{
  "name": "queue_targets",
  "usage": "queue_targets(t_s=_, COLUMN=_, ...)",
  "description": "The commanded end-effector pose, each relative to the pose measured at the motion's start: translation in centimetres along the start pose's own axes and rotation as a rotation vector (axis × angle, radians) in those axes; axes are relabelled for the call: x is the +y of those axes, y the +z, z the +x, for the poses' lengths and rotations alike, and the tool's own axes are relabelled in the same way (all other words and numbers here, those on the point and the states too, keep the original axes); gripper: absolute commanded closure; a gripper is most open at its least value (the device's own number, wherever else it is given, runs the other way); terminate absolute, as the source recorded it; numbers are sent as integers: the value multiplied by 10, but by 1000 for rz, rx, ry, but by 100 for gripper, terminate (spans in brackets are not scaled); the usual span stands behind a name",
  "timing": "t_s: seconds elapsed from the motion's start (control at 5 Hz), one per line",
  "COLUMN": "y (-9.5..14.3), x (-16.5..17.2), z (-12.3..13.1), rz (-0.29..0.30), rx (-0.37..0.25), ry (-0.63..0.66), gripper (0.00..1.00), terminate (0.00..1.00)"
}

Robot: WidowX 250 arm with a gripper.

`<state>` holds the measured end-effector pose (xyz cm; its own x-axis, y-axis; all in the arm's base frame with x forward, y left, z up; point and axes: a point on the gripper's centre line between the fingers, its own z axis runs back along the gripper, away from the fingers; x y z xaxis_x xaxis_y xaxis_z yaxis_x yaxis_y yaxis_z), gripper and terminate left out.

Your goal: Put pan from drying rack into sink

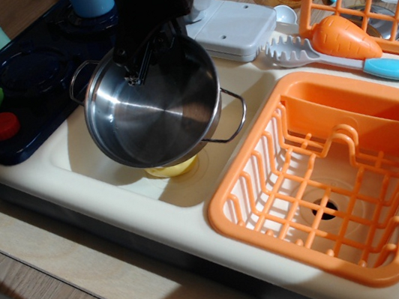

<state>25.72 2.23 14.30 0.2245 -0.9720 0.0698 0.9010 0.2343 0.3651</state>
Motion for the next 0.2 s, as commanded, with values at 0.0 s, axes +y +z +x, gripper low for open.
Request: queue_targets(t_s=0.0, y=4, x=5, z=-1, rz=23, rx=-3, ry=-7, gripper=0, terminate=100)
